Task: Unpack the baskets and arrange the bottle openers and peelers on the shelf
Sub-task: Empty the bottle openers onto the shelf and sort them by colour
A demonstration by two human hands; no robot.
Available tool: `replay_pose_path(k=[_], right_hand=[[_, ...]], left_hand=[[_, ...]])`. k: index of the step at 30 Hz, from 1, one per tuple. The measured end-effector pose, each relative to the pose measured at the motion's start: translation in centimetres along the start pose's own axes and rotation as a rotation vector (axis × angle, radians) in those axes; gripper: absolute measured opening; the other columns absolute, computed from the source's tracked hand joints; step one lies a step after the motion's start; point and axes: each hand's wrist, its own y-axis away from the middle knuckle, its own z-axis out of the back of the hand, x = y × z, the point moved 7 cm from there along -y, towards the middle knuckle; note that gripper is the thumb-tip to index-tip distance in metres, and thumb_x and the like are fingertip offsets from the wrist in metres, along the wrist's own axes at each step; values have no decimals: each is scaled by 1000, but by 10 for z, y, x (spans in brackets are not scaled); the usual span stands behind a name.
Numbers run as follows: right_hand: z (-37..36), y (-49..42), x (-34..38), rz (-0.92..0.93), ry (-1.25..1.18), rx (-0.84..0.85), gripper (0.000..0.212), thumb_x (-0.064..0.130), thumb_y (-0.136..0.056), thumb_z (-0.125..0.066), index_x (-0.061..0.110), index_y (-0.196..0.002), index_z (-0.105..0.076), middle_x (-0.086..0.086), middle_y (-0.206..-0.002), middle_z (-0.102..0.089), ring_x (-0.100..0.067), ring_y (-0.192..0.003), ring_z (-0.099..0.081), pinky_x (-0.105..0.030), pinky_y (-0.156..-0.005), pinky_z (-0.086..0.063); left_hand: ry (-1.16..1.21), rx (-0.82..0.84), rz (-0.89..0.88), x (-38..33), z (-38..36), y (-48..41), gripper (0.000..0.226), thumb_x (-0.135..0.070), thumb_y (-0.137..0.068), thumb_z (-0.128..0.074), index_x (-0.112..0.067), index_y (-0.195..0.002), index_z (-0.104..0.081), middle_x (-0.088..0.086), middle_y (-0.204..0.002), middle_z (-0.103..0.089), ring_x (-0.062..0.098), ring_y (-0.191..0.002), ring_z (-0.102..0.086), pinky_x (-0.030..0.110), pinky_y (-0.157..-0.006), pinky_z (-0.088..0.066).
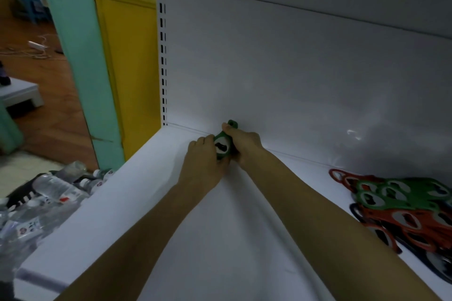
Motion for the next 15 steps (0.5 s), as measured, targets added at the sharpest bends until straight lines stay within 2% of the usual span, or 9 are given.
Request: replay_pose_path(k=[3, 5, 7, 9, 11, 13, 15], right_hand=[[-3, -15, 2, 54, 269, -35, 36, 33, -76, -79, 8, -77, -53, -7, -80, -61, -20, -72, -60, -33, -73, -55], [-1, -19, 4, 113, 483, -45, 38, 40, -76, -77, 11, -73, -53, -2, -75, -59, -16, -67, -58, -28, -65, -54], [2, -22, 3, 152, 612, -33, 38, 42, -76, -76, 10, -74, -55, -1, -74, -59, -14, -63, -57, -21, -49, -48], [5, -25, 4, 150, 621, -25, 36, 41, -79, -74, 11, -74, -54, -4, -74, -60, -15, -61, -59, -21, -44, -47], [8, -28, 4, 108, 568, -15, 33, 36, -82, -73, 6, -80, -58, -11, -83, -64, -20, -66, -62, -27, -53, -55], [12, -29, 3, 74, 515, -13, 35, 30, -82, -74, -2, -93, -63, -17, -91, -67, -23, -68, -64, -30, -57, -56], [15, -30, 1, 87, 492, -36, 34, 29, -79, -77, -1, -92, -65, -16, -88, -68, -22, -64, -63, -28, -53, -54]], left_hand=[[-69, 6, 24, 13, -4, -4, 27, -30, -87, -61, -8, -102, -55, 10, -101, -61, 18, -86, -44, 24, -70, -28], [-102, 9, 25, 18, -8, -3, 30, -32, -87, -60, -9, -105, -55, 9, -103, -58, 16, -88, -39, 22, -71, -24], [-143, 24, 27, 20, -11, -4, 37, -35, -86, -61, -9, -111, -55, 10, -109, -55, 20, -95, -42, 22, -74, -25], [-112, 23, 38, 22, -10, -5, 51, -36, -82, -67, -8, -122, -51, 12, -116, -51, 24, -104, -44, 23, -79, -28], [-55, 40, 55, 25, -10, -3, 70, -36, -78, -73, -7, -135, -43, 12, -122, -50, 27, -111, -44, 26, -86, -33], [-18, 55, 66, 26, -10, -3, 78, -36, -75, -76, -8, -139, -40, 12, -124, -52, 27, -113, -47, 28, -90, -35], [17, 73, 81, 26, -10, -7, 80, -36, -75, -77, -10, -140, -38, 11, -123, -55, 27, -113, -50, 29, -91, -38]])
